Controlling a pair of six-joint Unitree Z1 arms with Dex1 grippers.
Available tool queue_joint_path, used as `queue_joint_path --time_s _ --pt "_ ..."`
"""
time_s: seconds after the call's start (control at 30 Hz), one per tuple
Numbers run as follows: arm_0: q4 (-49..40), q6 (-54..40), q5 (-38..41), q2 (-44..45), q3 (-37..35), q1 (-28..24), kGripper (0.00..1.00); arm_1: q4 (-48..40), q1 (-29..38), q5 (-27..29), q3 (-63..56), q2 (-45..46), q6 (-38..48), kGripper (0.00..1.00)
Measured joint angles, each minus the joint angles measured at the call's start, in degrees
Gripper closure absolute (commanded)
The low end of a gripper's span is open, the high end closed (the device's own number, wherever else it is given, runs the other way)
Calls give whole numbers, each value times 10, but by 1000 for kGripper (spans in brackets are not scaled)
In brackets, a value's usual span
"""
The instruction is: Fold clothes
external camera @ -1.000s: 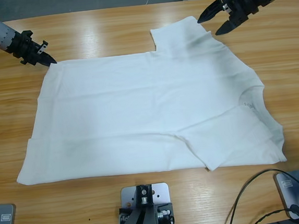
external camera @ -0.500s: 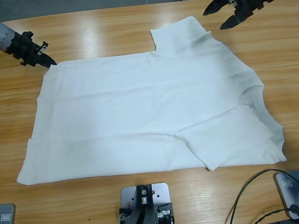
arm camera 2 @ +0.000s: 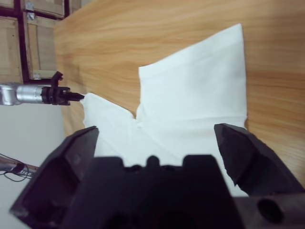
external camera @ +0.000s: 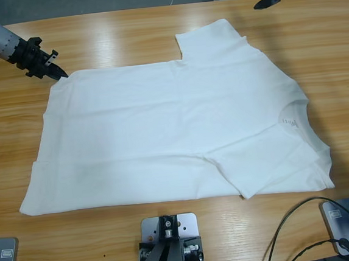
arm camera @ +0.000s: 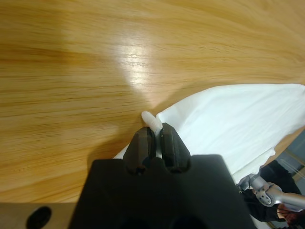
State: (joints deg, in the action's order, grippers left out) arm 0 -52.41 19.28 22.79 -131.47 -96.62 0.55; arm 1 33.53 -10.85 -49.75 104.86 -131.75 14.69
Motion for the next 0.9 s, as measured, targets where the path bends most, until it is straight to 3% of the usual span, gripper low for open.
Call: queue_joint_path --time_s 0.4,0.57,0.9 --pt "-2 -4 0 0 0 3 1000 42 0 21 14 -58 -14 61" --pt "-7 -8 0 0 0 3 1000 43 0 25 31 -76 -14 1" --pt "-9 -8 0 0 0 4 1000 106 2 73 126 -104 -43 0"
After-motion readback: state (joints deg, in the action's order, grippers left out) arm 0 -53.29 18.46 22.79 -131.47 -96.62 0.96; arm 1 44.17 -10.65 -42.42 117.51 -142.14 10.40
